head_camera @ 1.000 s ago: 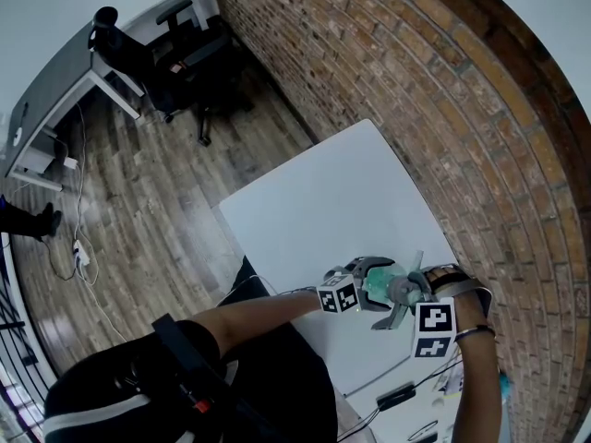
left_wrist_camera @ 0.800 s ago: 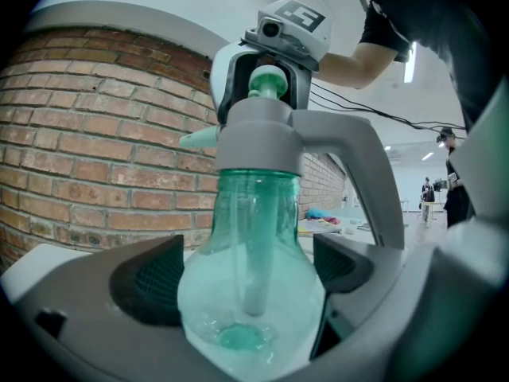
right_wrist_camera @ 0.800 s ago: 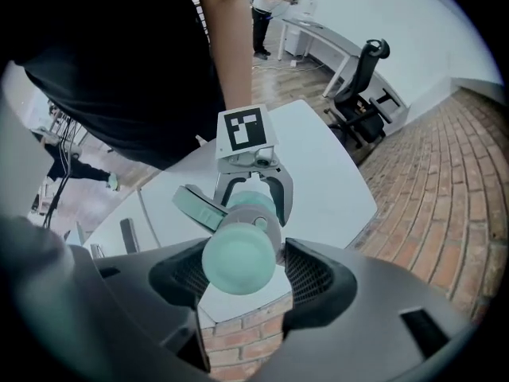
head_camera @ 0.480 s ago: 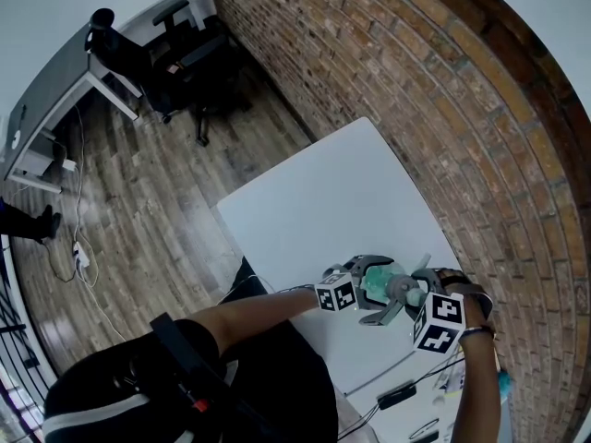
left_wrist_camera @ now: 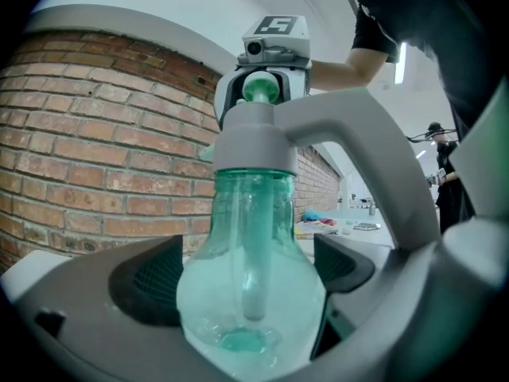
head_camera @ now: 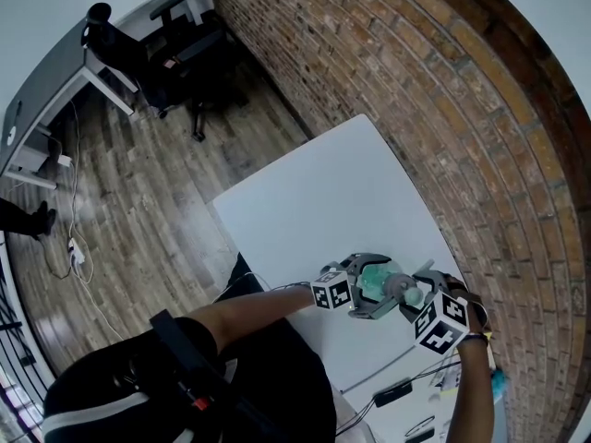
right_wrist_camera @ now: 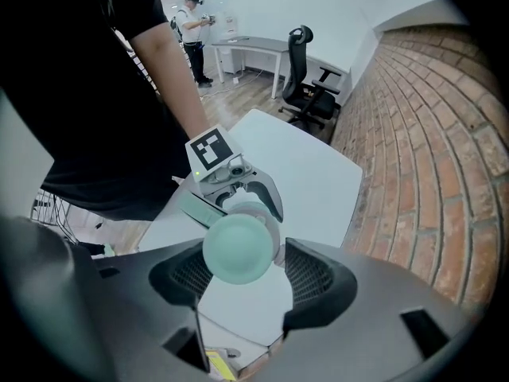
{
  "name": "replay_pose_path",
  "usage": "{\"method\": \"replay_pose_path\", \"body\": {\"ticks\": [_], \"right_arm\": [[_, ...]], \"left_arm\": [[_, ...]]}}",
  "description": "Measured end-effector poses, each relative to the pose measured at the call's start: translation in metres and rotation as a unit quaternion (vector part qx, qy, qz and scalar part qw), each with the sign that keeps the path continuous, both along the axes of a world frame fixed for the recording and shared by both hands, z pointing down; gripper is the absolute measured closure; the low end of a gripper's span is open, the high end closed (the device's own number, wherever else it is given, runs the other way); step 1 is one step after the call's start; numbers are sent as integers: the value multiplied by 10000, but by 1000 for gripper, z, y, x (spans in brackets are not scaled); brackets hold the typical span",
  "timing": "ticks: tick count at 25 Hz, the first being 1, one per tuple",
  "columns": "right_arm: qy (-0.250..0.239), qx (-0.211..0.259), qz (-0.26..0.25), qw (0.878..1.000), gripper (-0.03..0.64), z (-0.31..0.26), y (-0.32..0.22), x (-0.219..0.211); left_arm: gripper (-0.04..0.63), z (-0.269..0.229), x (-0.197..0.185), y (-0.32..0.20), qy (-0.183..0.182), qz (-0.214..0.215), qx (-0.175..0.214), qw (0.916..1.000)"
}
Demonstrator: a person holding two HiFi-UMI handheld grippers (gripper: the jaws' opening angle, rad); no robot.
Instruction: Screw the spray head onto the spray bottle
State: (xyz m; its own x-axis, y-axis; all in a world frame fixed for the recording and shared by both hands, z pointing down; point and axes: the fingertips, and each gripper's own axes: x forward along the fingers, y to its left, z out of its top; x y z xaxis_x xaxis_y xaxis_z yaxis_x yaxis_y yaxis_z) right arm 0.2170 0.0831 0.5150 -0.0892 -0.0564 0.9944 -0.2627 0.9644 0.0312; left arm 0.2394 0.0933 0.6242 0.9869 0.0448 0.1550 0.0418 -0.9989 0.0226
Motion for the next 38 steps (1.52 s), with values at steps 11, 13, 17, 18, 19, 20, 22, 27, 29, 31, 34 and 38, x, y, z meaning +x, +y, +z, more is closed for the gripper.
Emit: {"method": "replay_pose_path", "body": {"ticks": [11, 13, 17, 18, 19, 20, 22, 27, 29, 31, 34, 38], "right_arm": [[-161, 50, 346, 9993, 345, -1, 0, -3], [-170, 49, 349, 9992, 345, -1, 0, -3], [-186, 58, 412, 9990, 345, -1, 0, -3], [-190, 69, 449, 9988, 345, -1, 0, -3], [-192, 76, 504, 9985, 344, -1, 0, -3], [-196, 75, 588, 9980, 344, -1, 0, -2], [-212, 57, 815, 9964, 344, -1, 0, -2], [-332, 29, 1364, 9901, 344, -2, -1, -1], [-405, 70, 1482, 9881, 344, -3, -1, -1], [-538, 87, 1692, 9841, 344, -4, -1, -1], [-851, 84, 2104, 9739, 345, -6, -1, -2], [-970, 170, 2274, 9688, 345, -6, -2, -3]], "left_arm": [[62, 13, -17, 2, 13, 375, 76, 9993], [57, 22, -17, 3, -115, 429, 133, 9989], [51, 27, -16, 2, -151, 437, 118, 9989], [51, 28, -17, 2, -142, 429, 125, 9989], [51, 28, -16, 2, -133, 419, 131, 9989], [51, 27, -16, 2, -124, 407, 135, 9990], [50, 27, -15, 3, -109, 367, 139, 9992], [51, 28, -15, 3, -95, 223, 152, 9996], [51, 28, -14, 4, -84, 220, 162, 9996], [51, 27, -14, 4, -72, 257, 167, 9995], [51, 27, -16, 5, -13, 361, 158, 9992], [51, 29, -18, 5, 30, 447, 236, 9987]]}}
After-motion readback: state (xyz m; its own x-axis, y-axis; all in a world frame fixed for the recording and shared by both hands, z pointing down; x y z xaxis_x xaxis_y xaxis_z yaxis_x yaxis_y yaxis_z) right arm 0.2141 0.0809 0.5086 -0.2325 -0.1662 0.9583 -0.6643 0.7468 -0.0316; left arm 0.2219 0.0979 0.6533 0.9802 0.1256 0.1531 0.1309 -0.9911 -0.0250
